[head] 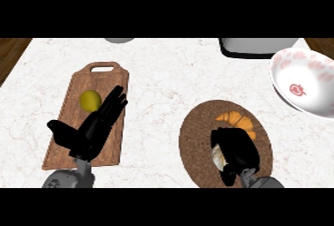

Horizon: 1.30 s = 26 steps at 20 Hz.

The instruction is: Pick the cupcake from the placemat and place it in the bowl

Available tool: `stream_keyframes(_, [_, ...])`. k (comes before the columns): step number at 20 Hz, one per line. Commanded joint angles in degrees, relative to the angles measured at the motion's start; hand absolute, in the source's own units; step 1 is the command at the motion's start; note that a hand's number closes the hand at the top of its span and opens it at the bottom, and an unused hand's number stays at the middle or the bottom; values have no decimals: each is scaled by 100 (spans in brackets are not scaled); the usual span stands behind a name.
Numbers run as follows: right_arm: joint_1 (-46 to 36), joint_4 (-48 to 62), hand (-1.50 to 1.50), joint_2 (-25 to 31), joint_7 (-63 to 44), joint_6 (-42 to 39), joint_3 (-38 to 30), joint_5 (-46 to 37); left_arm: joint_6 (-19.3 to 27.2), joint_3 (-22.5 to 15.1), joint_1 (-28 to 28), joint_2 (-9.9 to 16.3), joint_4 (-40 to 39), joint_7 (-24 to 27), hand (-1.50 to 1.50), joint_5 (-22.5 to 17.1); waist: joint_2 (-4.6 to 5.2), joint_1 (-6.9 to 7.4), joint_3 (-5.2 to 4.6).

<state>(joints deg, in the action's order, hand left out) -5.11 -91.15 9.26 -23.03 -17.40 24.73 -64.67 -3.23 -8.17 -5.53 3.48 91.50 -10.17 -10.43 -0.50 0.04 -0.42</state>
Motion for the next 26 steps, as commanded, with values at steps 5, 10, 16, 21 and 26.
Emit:
stream_keyframes(5, [-568, 787, 150, -772, -1052, 120, -648, -256, -157, 185, -78, 89, -167, 6, 0, -63, 70, 46, 42])
stream_keyframes(10, [-1364, 1433, 150, -664, -2093, 47, -1804, -317, -96, -261, 484, -76, 187, 149, 0, 202, 68, 141, 42])
stream_keyframes(16, [-2213, 1535, 150, -918, -2869, 560, -1606, -852, 1, 52, -298, -137, -112, -173, 0, 50, 59, 30, 42])
stream_keyframes(21, [-2368, -221, 150, -923, -3572, -337, -1275, -895, -379, 429, -112, 254, 67, -99, 0, -275, 23, -8, 38])
stream_keyframes(26, [-3030, -1102, 150, -923, -4126, -1147, -1172, -1442, -123, 300, -315, -39, -186, -214, 0, -141, 17, -42, 35])
